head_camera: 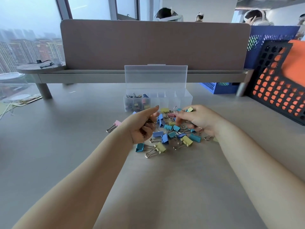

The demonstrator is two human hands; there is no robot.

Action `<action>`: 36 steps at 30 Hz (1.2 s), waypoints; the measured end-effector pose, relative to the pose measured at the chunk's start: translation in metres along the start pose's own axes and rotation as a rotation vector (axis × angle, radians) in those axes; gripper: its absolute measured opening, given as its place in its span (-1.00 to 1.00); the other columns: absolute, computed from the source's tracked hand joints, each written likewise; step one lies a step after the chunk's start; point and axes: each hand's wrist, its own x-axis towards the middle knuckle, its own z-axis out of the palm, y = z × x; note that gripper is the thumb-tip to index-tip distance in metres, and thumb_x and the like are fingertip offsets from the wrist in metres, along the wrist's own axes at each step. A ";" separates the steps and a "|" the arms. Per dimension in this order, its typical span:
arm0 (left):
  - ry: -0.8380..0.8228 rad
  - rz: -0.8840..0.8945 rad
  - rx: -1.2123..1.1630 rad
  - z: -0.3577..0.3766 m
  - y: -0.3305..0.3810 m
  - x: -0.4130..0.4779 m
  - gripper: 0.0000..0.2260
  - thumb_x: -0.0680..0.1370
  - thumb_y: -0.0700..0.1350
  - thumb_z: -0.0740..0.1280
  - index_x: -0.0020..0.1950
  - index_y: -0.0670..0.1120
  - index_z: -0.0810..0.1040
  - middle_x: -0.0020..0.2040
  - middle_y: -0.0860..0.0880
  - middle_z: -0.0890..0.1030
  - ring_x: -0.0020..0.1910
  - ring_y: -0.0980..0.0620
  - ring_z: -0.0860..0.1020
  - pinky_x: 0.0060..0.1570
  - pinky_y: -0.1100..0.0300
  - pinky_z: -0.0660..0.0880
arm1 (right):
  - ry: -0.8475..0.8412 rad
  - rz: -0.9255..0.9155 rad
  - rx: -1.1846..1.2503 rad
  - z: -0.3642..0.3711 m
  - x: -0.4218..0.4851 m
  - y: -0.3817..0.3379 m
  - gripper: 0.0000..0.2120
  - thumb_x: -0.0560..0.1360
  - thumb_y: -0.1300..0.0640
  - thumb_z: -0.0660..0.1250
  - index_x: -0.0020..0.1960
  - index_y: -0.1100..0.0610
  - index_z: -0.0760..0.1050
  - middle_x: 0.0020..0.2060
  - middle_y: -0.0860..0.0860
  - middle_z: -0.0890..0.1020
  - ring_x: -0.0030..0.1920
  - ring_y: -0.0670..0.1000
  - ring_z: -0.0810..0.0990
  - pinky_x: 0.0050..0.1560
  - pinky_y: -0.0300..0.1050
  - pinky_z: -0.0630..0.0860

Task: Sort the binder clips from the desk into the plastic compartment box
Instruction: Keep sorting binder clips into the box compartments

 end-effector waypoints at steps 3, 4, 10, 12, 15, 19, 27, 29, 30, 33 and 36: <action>0.045 -0.007 -0.127 0.007 0.007 0.013 -0.74 0.57 0.00 0.30 -0.27 -0.07 0.45 -0.43 0.06 0.30 -0.57 0.20 0.26 -0.67 0.49 0.20 | -0.058 -0.032 -0.236 -0.003 0.007 -0.007 -0.82 0.55 0.01 0.32 -0.09 0.09 0.62 -0.38 -0.08 0.66 -0.51 -0.11 0.27 -0.53 -0.27 0.14; 0.060 -0.002 -0.179 0.009 0.009 0.017 -0.72 0.58 0.01 0.29 -0.29 -0.07 0.43 -0.44 0.05 0.31 -0.58 0.20 0.30 -0.68 0.49 0.21 | -0.067 -0.036 -0.221 -0.003 0.010 -0.008 -0.84 0.55 0.02 0.32 -0.10 0.07 0.61 -0.38 -0.07 0.64 -0.51 -0.12 0.28 -0.54 -0.27 0.14; 0.078 0.050 -0.335 0.017 0.002 0.039 -0.73 0.56 0.05 0.31 -0.23 -0.09 0.44 -0.46 -0.01 0.42 -0.52 0.14 0.44 -0.67 0.40 0.36 | -0.102 -0.008 0.433 0.001 0.032 0.016 -0.77 0.43 0.02 0.40 -0.04 0.17 0.57 -0.39 -0.05 0.43 -0.50 -0.14 0.25 -0.58 -0.34 0.08; 0.093 0.082 -0.290 0.015 0.001 0.042 -0.81 0.56 -0.02 0.32 -0.16 -0.11 0.48 -0.37 -0.02 0.44 -0.50 0.13 0.47 -0.63 0.38 0.42 | -0.138 0.045 0.563 0.001 0.034 0.023 -0.66 0.36 -0.07 0.41 -0.04 0.17 0.53 -0.38 -0.04 0.41 -0.50 -0.14 0.24 -0.59 -0.36 0.07; 0.149 0.157 -0.043 0.012 0.002 0.039 -0.86 0.56 -0.07 0.35 -0.13 -0.11 0.51 -0.36 0.00 0.44 -0.52 0.16 0.40 -0.60 0.42 0.35 | -0.096 0.104 0.622 -0.002 0.038 0.028 -0.64 0.32 -0.16 0.41 -0.21 0.14 0.47 -0.42 -0.04 0.39 -0.54 -0.14 0.22 -0.61 -0.36 0.06; 0.334 0.421 0.703 0.010 -0.004 0.043 -0.81 0.52 0.00 0.39 -0.06 -0.12 0.56 -0.35 0.02 0.45 -0.48 0.12 0.34 -0.55 0.36 0.28 | -0.052 0.126 0.289 -0.003 0.034 0.021 -0.55 0.25 -0.27 0.45 -0.32 0.11 0.41 -0.41 -0.02 0.36 -0.52 -0.10 0.19 -0.58 -0.31 0.06; 0.560 0.497 1.458 0.014 -0.019 0.057 -0.74 0.37 0.19 0.43 -0.17 0.02 0.55 -0.20 0.09 0.58 -0.14 0.00 0.56 -0.25 0.21 0.41 | -0.108 0.043 -0.683 0.008 0.028 0.012 -0.50 0.20 -0.16 0.56 -0.38 0.10 0.29 -0.44 0.02 0.24 -0.37 0.02 0.22 -0.33 -0.08 0.09; 0.583 0.479 1.497 0.015 -0.021 0.059 -0.67 0.36 0.26 0.40 -0.14 0.01 0.55 -0.18 0.07 0.60 -0.14 0.00 0.57 -0.25 0.20 0.43 | -0.089 0.031 -0.716 0.012 0.032 0.016 -0.46 0.16 -0.17 0.55 -0.41 0.07 0.22 -0.45 -0.01 0.21 -0.39 0.03 0.20 -0.33 -0.07 0.08; 0.594 0.472 1.510 0.015 -0.021 0.060 -0.63 0.35 0.29 0.38 -0.13 0.01 0.55 -0.18 0.06 0.61 -0.14 0.00 0.57 -0.26 0.20 0.44 | -0.084 0.023 -0.727 0.013 0.033 0.017 -0.48 0.15 -0.18 0.54 -0.41 0.07 0.24 -0.45 -0.01 0.24 -0.40 0.02 0.22 -0.34 -0.08 0.10; 0.622 0.470 1.555 0.016 -0.022 0.064 -0.57 0.35 0.34 0.36 -0.08 0.00 0.54 -0.15 0.05 0.61 -0.13 -0.01 0.57 -0.24 0.18 0.46 | -0.070 0.010 -0.731 0.017 0.036 0.020 -0.60 0.14 -0.14 0.51 -0.38 0.08 0.38 -0.43 0.02 0.38 -0.40 0.03 0.33 -0.34 -0.08 0.20; 0.624 0.469 1.557 0.017 -0.022 0.066 -0.59 0.37 0.31 0.37 -0.07 -0.01 0.54 -0.14 0.04 0.61 -0.13 -0.02 0.57 -0.22 0.17 0.48 | -0.047 -0.001 -0.747 0.017 0.038 0.021 -0.65 0.18 -0.09 0.49 -0.38 0.10 0.39 -0.41 0.04 0.42 -0.40 0.03 0.35 -0.35 -0.09 0.22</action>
